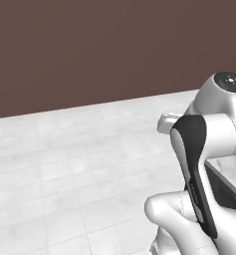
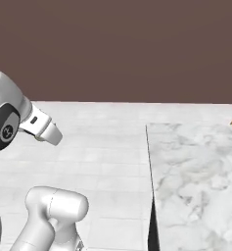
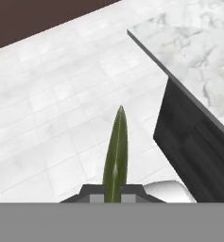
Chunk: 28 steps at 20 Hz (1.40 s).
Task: Take the lemon wedge from the fridge and place it on the plate with fish on the dining counter.
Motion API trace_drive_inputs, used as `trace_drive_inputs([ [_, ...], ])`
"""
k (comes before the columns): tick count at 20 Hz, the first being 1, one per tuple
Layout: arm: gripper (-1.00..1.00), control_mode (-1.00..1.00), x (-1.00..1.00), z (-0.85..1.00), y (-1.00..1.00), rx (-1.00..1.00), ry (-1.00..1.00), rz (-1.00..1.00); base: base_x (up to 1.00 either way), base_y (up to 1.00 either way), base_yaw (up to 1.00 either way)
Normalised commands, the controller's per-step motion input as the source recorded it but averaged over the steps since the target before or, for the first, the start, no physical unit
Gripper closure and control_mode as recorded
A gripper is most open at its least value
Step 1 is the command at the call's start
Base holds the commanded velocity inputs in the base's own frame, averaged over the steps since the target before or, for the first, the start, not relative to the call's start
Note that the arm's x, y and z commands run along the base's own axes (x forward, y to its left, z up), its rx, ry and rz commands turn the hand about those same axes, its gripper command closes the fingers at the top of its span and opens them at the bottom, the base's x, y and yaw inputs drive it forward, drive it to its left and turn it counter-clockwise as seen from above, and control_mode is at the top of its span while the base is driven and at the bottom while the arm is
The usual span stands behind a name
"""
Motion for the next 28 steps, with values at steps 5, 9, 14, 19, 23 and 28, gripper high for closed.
trace_drive_inputs([
  [5, 1.0, 1.0, 0.0, 0.0, 0.0, 0.0, 0.0, 0.0, 1.0, -0.06, -0.01],
  [9, 1.0, 1.0, 0.0, 0.0, 0.0, 0.0, 0.0, 0.0, 1.0, 0.51, -0.01],
  [14, 1.0, 1.0, 0.0, 0.0, 0.0, 0.0, 0.0, 0.0, 1.0, 0.21, -0.18],
  [19, 1.0, 1.0, 0.0, 0.0, 0.0, 0.0, 0.0, 0.0, 1.0, 0.23, -0.34],
  [23, 1.0, 1.0, 0.0, 0.0, 0.0, 0.0, 0.0, 0.0, 1.0, 0.29, -0.38],
  [28, 1.0, 1.0, 0.0, 0.0, 0.0, 0.0, 0.0, 0.0, 1.0, 0.34, -0.41],
])
